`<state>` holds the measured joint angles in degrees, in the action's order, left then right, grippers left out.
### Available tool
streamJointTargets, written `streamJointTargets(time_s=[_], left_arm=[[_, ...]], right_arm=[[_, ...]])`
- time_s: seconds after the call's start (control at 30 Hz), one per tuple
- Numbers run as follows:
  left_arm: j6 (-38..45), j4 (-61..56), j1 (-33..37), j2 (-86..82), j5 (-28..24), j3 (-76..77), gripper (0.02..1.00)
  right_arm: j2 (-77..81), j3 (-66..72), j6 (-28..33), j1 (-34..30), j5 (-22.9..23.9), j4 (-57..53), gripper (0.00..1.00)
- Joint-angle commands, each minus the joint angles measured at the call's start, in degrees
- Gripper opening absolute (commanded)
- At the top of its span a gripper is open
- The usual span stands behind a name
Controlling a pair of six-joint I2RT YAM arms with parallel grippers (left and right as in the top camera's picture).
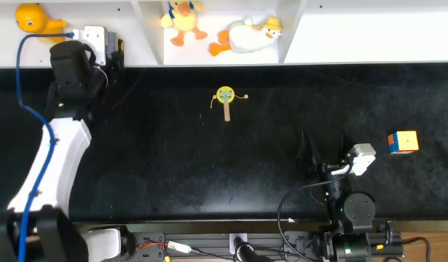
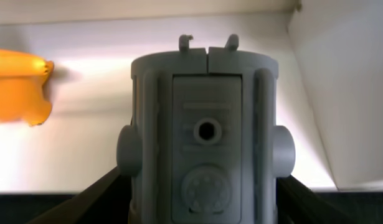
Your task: Store Toys
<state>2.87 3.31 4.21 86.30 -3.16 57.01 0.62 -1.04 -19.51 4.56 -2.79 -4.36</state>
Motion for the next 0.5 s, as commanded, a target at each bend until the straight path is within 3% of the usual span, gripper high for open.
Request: streamJointTargets(time_s=[0.03,0.5], left_arm=[[-3.65,-4.52,-0.22,3.69,0.24,1.18,0.036],[-4.02,-16.65,-0.22,10.86,-0.87,1.18,0.036]], right_arm=[[-0.42,0.76,-0.42,0.26,-0.35,0.15,0.993],[-0.42,0.76,-0.42,0.26,-0.33,0.15,0.993]])
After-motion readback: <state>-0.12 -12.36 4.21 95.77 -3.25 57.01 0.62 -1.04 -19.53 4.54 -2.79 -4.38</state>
